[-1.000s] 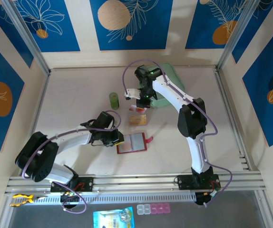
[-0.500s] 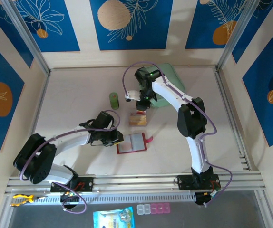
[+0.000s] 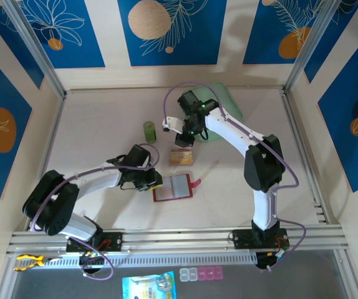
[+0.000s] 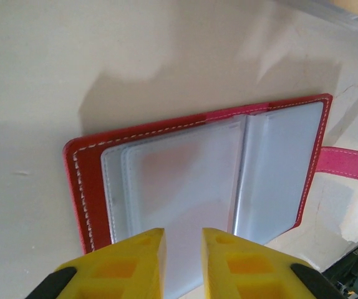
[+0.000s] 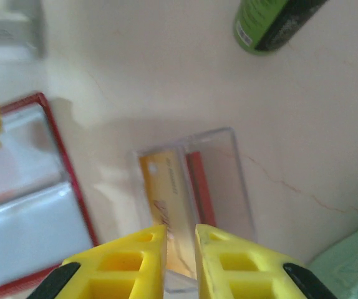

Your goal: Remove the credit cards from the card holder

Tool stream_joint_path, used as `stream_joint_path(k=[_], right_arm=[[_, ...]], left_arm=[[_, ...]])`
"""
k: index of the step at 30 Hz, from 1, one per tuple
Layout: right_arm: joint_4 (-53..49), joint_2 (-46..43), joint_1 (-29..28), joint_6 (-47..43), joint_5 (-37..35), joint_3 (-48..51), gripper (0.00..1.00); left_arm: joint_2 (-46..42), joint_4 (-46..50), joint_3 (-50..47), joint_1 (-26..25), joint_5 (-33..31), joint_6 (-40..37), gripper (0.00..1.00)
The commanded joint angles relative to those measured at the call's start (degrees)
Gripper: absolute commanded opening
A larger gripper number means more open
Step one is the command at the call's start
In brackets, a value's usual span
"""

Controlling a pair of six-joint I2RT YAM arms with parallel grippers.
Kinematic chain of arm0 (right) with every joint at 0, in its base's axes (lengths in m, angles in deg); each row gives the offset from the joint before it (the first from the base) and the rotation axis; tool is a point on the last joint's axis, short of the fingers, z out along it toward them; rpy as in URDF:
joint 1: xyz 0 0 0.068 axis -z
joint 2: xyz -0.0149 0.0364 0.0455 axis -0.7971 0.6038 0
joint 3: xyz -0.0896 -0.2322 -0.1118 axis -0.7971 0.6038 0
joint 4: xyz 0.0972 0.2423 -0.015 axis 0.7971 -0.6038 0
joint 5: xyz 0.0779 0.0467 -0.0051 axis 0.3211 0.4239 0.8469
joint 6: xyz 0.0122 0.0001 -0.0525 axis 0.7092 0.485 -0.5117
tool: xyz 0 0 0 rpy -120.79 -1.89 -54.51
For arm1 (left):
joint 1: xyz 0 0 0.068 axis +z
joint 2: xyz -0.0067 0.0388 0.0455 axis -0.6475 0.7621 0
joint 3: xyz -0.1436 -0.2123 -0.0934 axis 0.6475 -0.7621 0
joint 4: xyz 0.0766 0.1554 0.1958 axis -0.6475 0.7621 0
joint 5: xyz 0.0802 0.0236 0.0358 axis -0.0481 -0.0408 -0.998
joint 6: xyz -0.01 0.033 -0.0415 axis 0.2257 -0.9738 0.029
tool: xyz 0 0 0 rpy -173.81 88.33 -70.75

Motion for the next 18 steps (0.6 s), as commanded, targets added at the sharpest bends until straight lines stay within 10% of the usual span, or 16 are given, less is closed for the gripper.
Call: stream_joint_path(k=[1, 18], right_arm=[[6.9, -5.6, -1.6, 9.4, 4.1, 5.4, 0.21], [14.3, -5.3, 1.8, 55.2, -0.5, 13.9, 0.13]], left_arm=[[0.5, 0.4, 1.6, 0.7, 0.5, -1.4, 0.21], [0.0, -1.2, -1.0, 1.8, 0.4, -1.3, 0.20]])
